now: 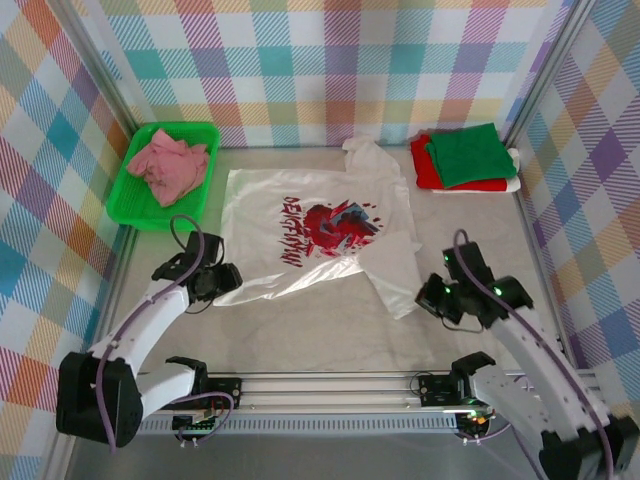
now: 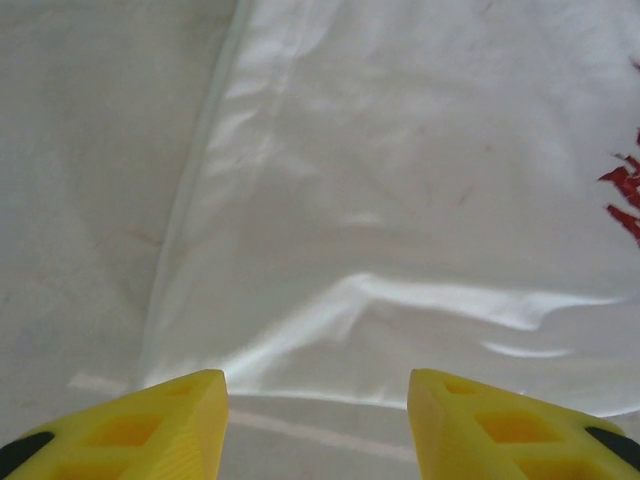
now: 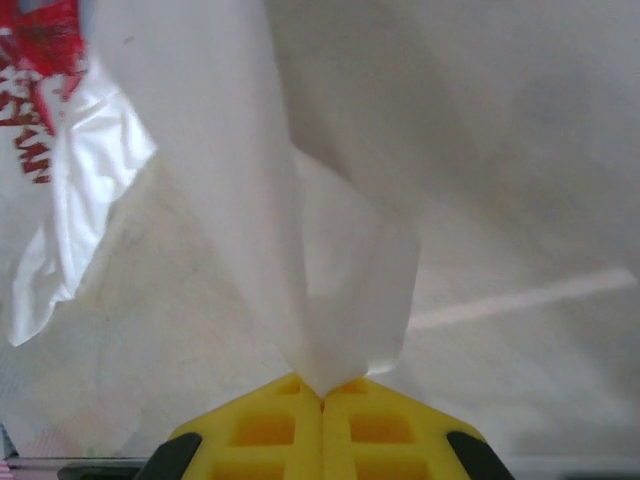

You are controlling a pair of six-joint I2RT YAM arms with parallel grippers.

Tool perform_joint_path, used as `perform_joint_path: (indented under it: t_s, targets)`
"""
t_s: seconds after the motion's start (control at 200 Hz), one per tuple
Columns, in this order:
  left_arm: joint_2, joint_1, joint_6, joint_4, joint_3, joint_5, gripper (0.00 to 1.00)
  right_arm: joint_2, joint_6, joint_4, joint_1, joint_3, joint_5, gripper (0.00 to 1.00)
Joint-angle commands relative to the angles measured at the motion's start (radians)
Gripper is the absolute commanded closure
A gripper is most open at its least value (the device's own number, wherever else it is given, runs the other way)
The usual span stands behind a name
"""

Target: Fold and stack the t-shirts

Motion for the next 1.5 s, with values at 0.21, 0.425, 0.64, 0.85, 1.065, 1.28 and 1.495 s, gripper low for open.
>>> perform_joint_path:
  t_s: [0.21, 0.425, 0.64, 0.85, 1.065, 1.28, 1.495]
  targets:
    - [0.026, 0.062, -0.123, -0.032, -0.089, 0.062, 0.48, -0.156, 0.209, -0.602, -0.004, 0.187, 0.162, 0.82]
    - [0.107, 0.094, -0.13, 0.032, -0.105, 0.092, 0.38, -0.101, 0.143, -0.488, -0.004, 0.16, 0.216, 0.66]
    - [0.12, 0.179, -0.108, 0.031, -0.109, 0.152, 0.39, 0.061, 0.001, -0.241, -0.006, 0.064, 0.154, 0.55]
    - [0.149, 0.191, -0.08, 0.075, -0.103, 0.148, 0.44, 0.204, -0.029, -0.062, -0.006, -0.033, 0.102, 0.52]
    - [0.215, 0.192, -0.072, 0.117, -0.092, 0.179, 0.6, 0.226, -0.034, -0.057, -0.023, -0.084, 0.094, 0.47]
    - [0.226, 0.192, -0.05, 0.102, -0.056, 0.176, 0.96, 0.278, -0.063, -0.078, -0.049, -0.144, 0.052, 0.39]
    - [0.194, 0.192, -0.045, 0.073, -0.027, 0.152, 1.0, 0.359, -0.088, 0.032, -0.054, -0.187, -0.112, 0.35]
